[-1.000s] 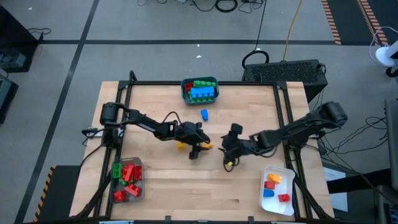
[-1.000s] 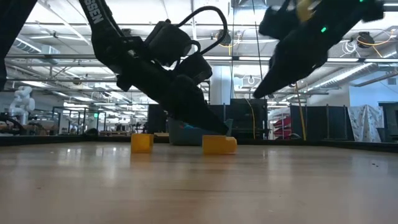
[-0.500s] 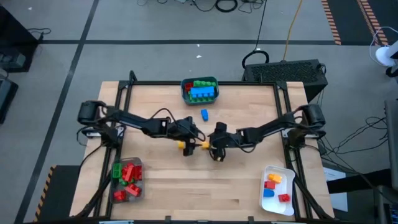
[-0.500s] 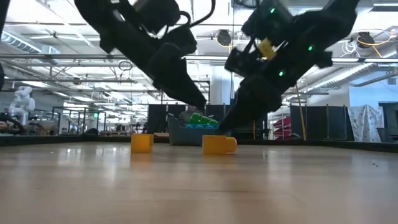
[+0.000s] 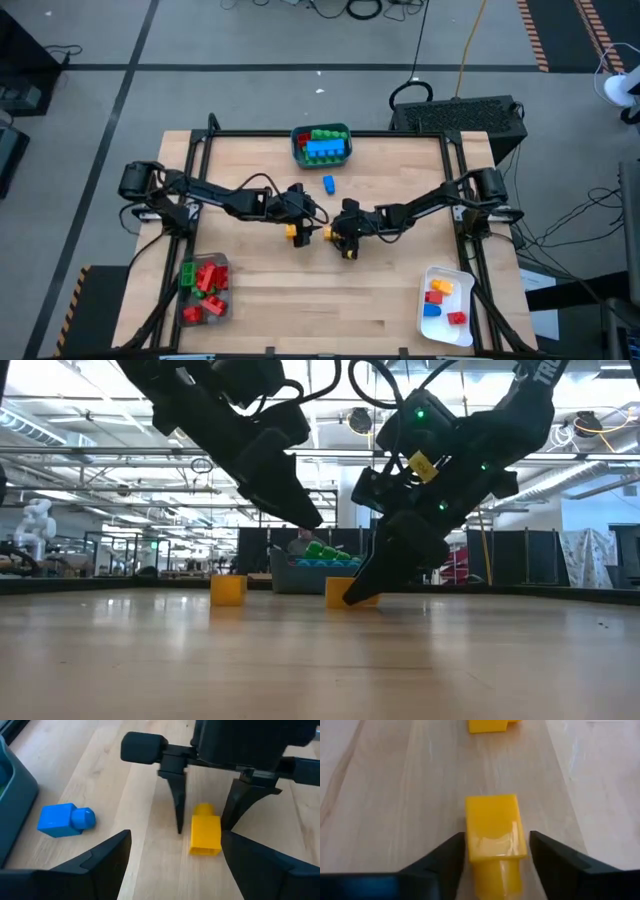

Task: Sort blocks by size
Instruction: Put the yellow game piece into the white container

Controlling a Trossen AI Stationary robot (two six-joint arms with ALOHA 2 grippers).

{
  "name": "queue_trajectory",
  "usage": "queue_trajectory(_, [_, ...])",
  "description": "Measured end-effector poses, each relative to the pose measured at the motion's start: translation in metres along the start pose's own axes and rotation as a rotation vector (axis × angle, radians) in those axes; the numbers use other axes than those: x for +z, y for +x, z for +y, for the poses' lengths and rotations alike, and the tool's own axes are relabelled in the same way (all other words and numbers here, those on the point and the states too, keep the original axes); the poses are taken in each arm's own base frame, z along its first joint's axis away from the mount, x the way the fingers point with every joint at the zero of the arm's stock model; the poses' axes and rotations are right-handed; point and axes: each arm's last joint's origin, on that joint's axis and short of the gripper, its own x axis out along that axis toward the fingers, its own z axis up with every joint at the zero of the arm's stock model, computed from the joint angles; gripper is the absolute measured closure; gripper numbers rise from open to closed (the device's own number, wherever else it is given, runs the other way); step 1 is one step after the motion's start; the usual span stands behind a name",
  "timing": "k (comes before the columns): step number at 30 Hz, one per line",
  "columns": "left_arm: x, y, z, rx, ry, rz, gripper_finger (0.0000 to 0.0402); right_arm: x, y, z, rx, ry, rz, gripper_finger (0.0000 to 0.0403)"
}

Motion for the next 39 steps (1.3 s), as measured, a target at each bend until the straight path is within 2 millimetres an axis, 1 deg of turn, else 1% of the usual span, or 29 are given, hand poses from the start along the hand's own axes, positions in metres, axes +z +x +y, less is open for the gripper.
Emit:
queue_trajectory(5, [0.0, 0.0, -0.003, 0.0, -0.03, -0.001, 0.0091, 0.0, 0.0, 0.0, -0.001, 0.004, 0.001, 0.0287])
queue_trajectory(8, [0.0, -0.001, -0.006, 0.005, -0.03, -0.003, 0.0091, 0.001, -0.004, 0.0, 0.0, 0.002, 0.014, 0.0289])
queue_trajectory(11, [-0.001, -0.001, -0.007, 0.008, -0.026, 0.003, 0.0091, 0.006, -0.016, 0.001, 0.04, 0.009, 0.033, 0.0289])
queue_trajectory(15, [-0.004, -0.001, -0.008, 0.011, -0.021, 0.028, 0.0091, 0.018, -0.052, 0.008, 0.071, 0.038, 0.058, 0.0289])
queue_trajectory(18, [-0.005, -0.002, -0.009, 0.009, -0.016, 0.042, 0.0091, 0.018, -0.084, 0.018, 0.118, 0.036, 0.137, 0.0289])
queue_trajectory(21, [-0.005, -0.002, -0.01, 0.007, -0.015, 0.037, 0.0091, 0.016, -0.119, 0.03, 0.167, 0.076, 0.2, 0.0289])
queue_trajectory(25, [-0.004, -0.002, -0.01, 0.006, -0.016, 0.029, 0.0091, 0.011, -0.164, 0.045, 0.218, 0.147, 0.231, 0.0289])
queue_trajectory(29, [-0.002, -0.002, -0.01, 0.005, -0.02, 0.006, 0.0091, 0.006, -0.203, 0.059, 0.317, 0.258, 0.233, 0.0288])
queue_trajectory(32, [0.0, -0.002, -0.01, 0.003, -0.023, -0.013, 0.0091, 0.001, -0.228, 0.068, 0.384, 0.346, 0.242, 0.0288])
queue_trajectory(34, [0.001, -0.002, -0.01, 0.002, -0.024, -0.021, 0.0091, -0.004, -0.24, 0.073, 0.419, 0.386, 0.264, 0.0287])
queue_trajectory(39, [0.001, -0.002, -0.01, 0.002, -0.024, -0.02, 0.0091, -0.017, -0.261, 0.088, 0.506, 0.445, 0.369, 0.0286])
